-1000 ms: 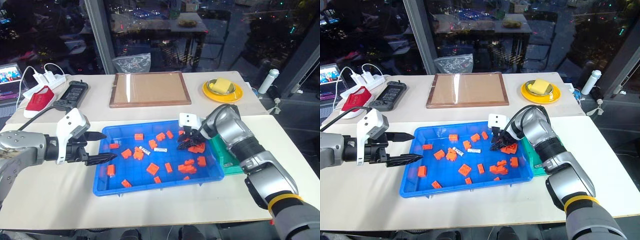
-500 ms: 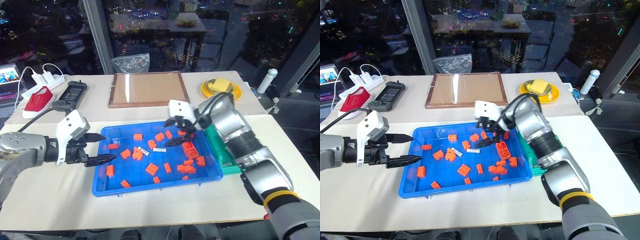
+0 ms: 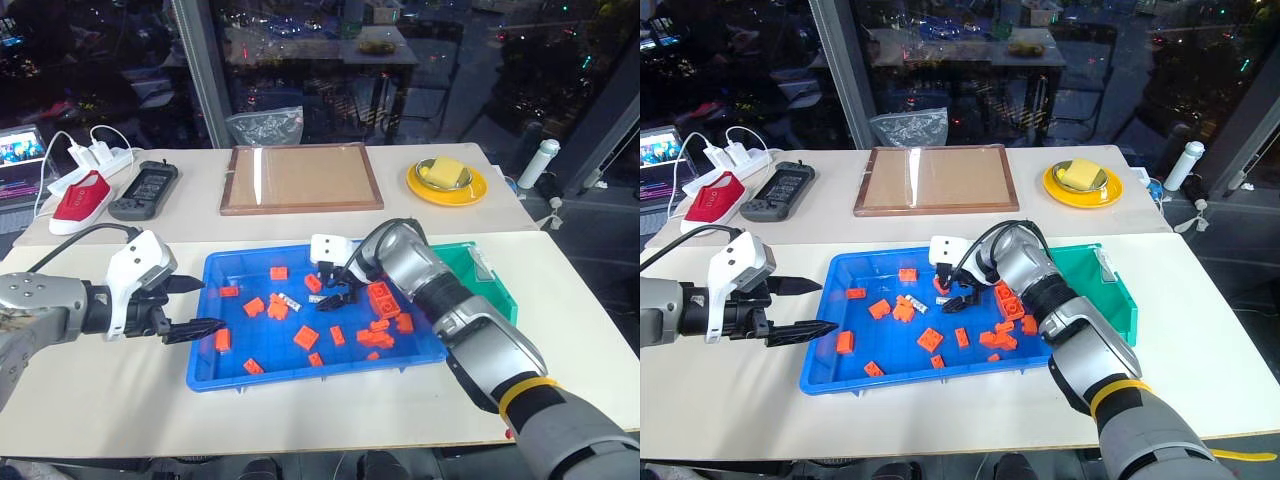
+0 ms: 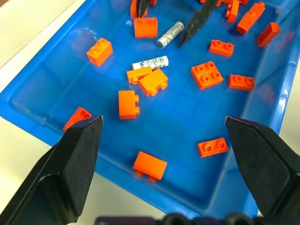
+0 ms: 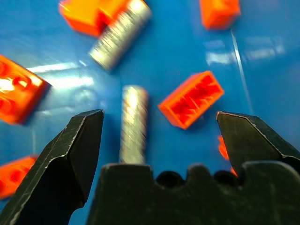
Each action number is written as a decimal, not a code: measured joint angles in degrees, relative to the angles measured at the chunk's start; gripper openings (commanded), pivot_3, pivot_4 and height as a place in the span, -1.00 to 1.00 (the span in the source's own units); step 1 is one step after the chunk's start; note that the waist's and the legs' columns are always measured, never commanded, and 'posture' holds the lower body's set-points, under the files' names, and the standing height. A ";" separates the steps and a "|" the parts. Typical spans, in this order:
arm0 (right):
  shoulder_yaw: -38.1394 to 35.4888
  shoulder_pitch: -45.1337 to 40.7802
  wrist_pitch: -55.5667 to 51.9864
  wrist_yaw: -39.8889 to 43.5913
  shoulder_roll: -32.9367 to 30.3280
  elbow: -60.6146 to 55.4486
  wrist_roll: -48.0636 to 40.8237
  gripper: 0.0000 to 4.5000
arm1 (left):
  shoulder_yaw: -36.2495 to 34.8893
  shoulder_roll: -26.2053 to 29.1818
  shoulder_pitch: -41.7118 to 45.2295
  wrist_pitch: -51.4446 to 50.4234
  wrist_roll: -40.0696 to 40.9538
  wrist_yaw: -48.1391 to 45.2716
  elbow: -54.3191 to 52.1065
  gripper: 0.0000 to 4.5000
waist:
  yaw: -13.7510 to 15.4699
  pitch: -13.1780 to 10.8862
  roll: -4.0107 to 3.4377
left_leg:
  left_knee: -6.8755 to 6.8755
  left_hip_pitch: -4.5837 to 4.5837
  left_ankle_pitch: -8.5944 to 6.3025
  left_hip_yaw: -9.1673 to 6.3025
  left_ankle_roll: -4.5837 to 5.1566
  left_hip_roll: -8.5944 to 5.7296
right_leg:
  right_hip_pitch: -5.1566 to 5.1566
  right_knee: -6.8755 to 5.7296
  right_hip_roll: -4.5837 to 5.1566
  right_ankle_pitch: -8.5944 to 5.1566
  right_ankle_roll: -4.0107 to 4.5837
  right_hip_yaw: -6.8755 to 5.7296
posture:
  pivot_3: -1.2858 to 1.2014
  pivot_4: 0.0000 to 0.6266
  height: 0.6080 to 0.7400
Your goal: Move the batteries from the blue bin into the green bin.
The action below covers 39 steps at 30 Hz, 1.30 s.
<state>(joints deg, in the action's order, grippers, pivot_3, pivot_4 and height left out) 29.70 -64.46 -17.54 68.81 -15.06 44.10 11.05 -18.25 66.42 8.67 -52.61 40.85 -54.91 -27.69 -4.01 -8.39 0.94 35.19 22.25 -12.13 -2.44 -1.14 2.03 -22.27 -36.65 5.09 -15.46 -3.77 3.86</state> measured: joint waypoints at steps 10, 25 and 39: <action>0.46 1.79 -0.49 3.89 -0.94 -3.46 0.19 0.52 | -0.08 -0.11 0.04 -0.01 0.02 0.30 -0.40 1.00 | 0.02 0.00 0.00 | 0.00 0.00 0.00 -0.01 0.00 0.01 | 0.00 -0.01 -0.01 0.00 0.00 0.00 | 0.03 -0.52 0.94; 0.37 3.43 -2.32 5.95 -2.64 -7.90 0.21 -0.89 | 0.91 -0.36 1.71 0.06 0.01 0.22 -0.32 1.00 | 0.06 0.00 0.00 | 0.01 0.01 0.00 -0.02 0.00 0.00 | 0.01 -0.01 0.00 0.00 0.00 -0.01 | 0.03 -0.52 0.94; -12.86 5.25 -15.24 15.86 -30.75 -30.37 -11.08 -0.89 | 3.27 -3.25 10.96 -1.43 7.59 -1.30 -0.57 1.00 | 1.59 -0.03 0.04 | 0.05 0.08 -0.01 0.07 0.01 -0.04 | 0.07 0.59 0.06 -0.01 0.00 -0.01 | 0.03 -0.52 0.94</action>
<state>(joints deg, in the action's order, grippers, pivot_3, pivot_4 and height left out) 16.85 -59.21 -32.78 84.67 -45.81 13.72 -0.04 -14.98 63.17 19.63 -54.04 48.44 -56.21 -28.27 -2.42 -8.41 0.97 35.25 22.33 -12.14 -2.37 -1.13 1.99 -22.21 -36.06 5.15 -15.46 -3.77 3.85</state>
